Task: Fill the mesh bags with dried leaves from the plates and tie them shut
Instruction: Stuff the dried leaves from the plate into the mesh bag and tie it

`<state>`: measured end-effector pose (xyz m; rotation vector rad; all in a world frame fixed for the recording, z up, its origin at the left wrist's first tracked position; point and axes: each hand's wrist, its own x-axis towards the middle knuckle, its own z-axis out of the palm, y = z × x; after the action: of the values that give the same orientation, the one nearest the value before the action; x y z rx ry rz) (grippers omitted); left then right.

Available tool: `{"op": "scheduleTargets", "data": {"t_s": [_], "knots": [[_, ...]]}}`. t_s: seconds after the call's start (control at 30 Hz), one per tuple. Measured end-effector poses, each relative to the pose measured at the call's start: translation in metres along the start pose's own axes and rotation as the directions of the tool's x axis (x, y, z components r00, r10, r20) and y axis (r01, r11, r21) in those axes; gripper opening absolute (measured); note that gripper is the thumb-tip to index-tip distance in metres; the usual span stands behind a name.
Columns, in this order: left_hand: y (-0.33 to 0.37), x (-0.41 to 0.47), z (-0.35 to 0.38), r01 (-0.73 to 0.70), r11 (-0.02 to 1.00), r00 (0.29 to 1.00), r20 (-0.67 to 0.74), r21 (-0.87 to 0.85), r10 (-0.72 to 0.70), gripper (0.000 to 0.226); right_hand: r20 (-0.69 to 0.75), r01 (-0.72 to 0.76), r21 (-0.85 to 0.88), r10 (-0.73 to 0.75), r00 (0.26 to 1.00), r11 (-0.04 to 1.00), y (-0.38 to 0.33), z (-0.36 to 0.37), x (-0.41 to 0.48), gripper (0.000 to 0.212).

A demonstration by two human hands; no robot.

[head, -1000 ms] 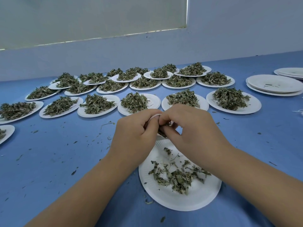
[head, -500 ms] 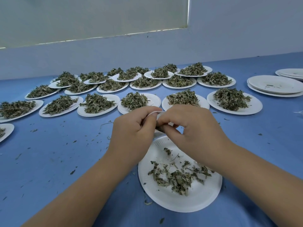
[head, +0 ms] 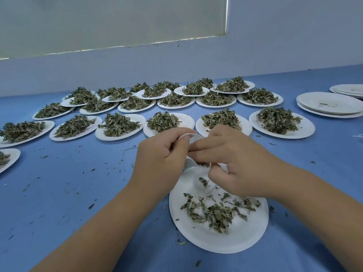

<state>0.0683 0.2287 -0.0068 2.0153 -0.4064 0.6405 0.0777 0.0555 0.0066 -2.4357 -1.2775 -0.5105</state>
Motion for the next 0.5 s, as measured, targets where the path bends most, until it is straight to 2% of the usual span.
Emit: {"op": "scheduleTargets", "data": {"t_s": [0.1,0.2,0.3,0.4,0.43,0.5], "knots": [[-0.001,-0.002,0.001,-0.019,1.0,0.999,0.034,0.012,0.019,0.025,0.048,0.026,-0.062,-0.024,0.999,0.998,0.0,0.006,0.005,0.031],[-0.002,0.0,0.0,-0.032,0.999,0.999,0.024,0.016,0.031,0.024,0.0,-0.038,0.137,0.038,0.999,0.99,0.003,0.001,-0.001,0.044],[-0.002,0.002,-0.003,-0.051,0.998,0.999,0.021,0.046,0.05,0.025,-0.094,-0.153,0.386,0.204,0.974,0.91,0.007,-0.01,-0.007,0.041],[-0.003,0.002,-0.005,-0.042,0.997,0.999,0.009,0.057,0.042,0.028,-0.148,-0.251,0.484,0.361,0.921,0.838,0.013,-0.017,-0.008,0.027],[-0.004,0.002,-0.005,-0.034,0.998,0.999,0.0,0.054,0.035,0.03,-0.131,-0.312,0.486,0.421,0.898,0.816,0.017,-0.018,-0.007,0.023],[-0.005,0.003,-0.007,-0.026,0.998,1.0,-0.017,0.056,0.027,0.03,0.007,-0.474,0.409,0.516,0.856,0.78,0.026,-0.017,-0.007,0.017]]}}
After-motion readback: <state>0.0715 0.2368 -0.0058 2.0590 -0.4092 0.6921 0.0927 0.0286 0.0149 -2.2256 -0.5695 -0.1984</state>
